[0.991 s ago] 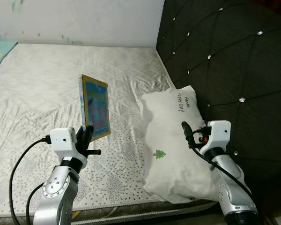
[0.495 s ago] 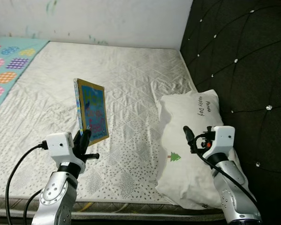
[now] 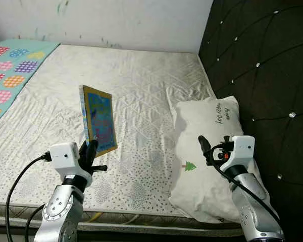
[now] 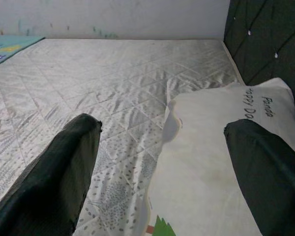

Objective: Clean up the room

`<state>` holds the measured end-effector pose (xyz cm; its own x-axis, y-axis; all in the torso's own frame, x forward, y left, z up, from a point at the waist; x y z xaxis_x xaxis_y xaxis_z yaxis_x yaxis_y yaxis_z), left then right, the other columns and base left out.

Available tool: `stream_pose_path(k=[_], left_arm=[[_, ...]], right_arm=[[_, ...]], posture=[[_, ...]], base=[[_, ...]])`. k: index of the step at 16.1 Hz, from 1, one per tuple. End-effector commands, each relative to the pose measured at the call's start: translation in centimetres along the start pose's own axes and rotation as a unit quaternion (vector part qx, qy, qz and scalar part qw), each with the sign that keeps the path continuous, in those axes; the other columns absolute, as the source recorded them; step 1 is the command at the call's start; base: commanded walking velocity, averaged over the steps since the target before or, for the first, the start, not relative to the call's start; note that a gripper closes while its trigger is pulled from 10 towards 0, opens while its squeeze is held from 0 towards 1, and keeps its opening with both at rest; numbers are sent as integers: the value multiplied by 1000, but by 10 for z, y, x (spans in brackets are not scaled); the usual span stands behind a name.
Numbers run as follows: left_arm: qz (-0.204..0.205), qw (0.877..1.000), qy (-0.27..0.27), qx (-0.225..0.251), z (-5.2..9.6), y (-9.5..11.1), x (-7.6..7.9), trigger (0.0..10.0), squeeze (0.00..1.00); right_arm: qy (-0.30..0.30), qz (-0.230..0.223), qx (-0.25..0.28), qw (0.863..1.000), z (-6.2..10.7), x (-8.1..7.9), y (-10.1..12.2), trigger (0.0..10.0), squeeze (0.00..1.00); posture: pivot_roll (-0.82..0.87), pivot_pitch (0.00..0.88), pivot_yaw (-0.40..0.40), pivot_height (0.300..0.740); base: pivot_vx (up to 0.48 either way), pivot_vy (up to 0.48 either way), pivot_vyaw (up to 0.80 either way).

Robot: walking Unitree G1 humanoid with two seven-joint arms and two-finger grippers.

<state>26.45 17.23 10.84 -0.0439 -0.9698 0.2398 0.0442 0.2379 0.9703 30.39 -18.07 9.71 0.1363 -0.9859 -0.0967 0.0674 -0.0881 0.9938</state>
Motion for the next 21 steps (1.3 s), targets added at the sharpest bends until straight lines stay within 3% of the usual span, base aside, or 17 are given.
stream_pose_path(k=[1,16,21], left_arm=[[1,1000,-10,27,-3,14,5,10000,0],[8,1000,-3,26,-5,14,5,10000,0],[11,999,-4,32,-6,16,6,10000,0]], right_arm=[[6,4,1,1000,1,0,3,10000,0],[25,7,-1,1000,-2,-4,6,10000,0],[39,11,0,999,-5,-7,6,10000,0]], posture=[[1,106,-44,728],[-3,117,-53,642],[-2,116,-58,638]], base=[[0,0,0],[0,0,0],[0,0,0]])
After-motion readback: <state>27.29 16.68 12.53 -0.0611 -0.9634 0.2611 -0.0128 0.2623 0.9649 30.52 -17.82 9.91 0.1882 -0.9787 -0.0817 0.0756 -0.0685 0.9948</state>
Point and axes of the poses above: a point about 5 cm out from each wrist's last joint towards the gripper, its own z axis pointing back from the gripper into the wrist, its own y axis along the axis of the wrist's last joint, x = y × z, the point moved 2 cm from there along -z, pointing out of the wrist towards the gripper
